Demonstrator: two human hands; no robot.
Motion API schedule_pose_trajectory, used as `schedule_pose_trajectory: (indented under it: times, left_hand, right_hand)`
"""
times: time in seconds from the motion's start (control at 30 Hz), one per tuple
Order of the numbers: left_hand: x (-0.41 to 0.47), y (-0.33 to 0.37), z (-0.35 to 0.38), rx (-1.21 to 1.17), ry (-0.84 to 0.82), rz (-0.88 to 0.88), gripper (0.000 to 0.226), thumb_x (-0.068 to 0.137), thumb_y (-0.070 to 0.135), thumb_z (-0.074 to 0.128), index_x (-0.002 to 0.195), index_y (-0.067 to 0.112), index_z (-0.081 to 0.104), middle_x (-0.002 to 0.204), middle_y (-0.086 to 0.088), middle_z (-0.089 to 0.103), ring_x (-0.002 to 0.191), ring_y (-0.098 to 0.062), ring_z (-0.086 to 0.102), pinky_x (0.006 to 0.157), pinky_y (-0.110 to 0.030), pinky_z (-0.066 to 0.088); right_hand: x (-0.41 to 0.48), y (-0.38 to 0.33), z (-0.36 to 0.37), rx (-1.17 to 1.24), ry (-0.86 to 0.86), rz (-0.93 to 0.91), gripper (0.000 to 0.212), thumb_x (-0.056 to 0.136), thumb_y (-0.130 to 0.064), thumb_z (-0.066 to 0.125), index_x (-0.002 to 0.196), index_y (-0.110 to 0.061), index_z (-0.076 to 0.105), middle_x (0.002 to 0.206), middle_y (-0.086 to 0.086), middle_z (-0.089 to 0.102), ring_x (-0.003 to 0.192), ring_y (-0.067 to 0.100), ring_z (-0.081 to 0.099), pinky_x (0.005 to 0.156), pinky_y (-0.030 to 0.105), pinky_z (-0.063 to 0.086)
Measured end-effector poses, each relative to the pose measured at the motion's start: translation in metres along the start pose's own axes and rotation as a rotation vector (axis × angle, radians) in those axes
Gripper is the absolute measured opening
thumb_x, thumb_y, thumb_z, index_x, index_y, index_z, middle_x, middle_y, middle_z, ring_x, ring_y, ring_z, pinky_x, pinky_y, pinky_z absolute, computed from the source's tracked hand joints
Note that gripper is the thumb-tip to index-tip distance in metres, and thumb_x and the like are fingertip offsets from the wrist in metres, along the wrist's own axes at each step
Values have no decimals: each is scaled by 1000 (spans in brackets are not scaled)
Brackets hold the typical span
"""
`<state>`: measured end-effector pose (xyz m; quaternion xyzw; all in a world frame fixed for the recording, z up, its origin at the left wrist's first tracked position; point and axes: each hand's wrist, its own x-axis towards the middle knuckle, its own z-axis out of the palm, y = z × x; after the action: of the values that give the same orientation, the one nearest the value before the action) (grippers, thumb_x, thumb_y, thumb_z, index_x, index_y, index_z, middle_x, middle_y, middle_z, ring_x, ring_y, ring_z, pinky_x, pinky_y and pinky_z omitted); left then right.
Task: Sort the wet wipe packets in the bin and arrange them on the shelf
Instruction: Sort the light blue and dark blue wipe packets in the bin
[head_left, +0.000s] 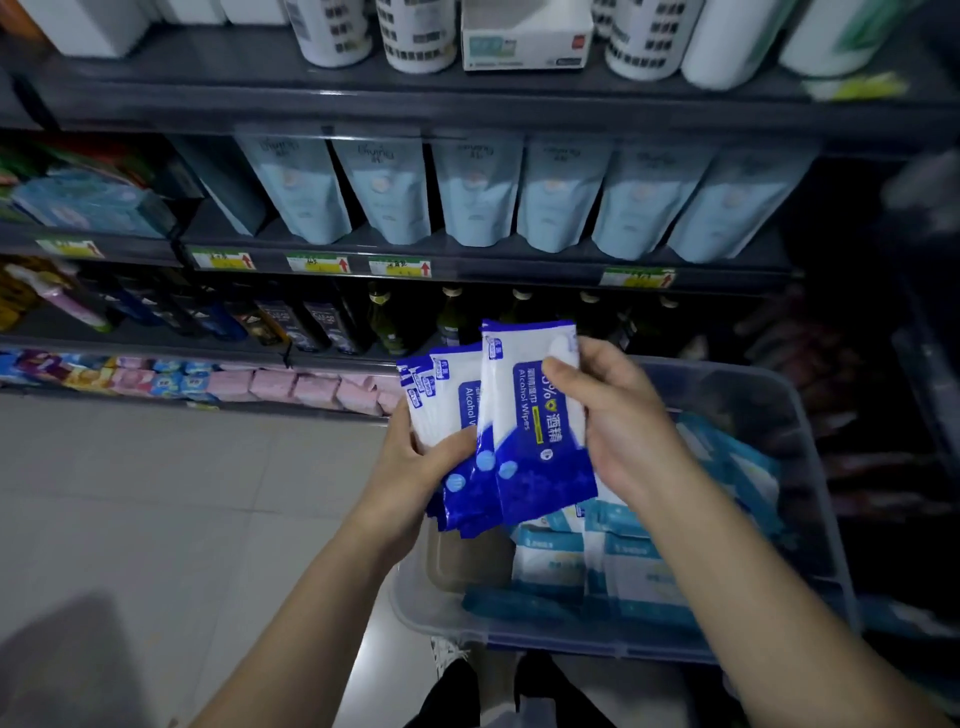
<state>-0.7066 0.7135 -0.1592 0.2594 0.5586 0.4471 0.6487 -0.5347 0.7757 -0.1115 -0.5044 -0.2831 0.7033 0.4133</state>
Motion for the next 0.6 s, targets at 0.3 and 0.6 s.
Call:
schedule_pose_trajectory:
  times: [0.3,0.6]
  left_hand:
    - [-5,-17,12,-75,-103,-57,116,35,64,86,133,25,39,121,-5,65,104,-24,66,70,-33,57]
    - [-12,-34,21,57,-264,-127,105,39,63,86,128,34,40,123,1,64,109,-21,64,85,-40,55]
  right_hand:
    - [-11,17,-4,-206,72,67,35,82,-33,68,115,-25,58,100,-1,71,88,20,70,79,43,57]
    - [-17,40,-38,-122,-173,459,54,75,-43,66,125,-26,54,113,9,69,103,28,66,85,47,53]
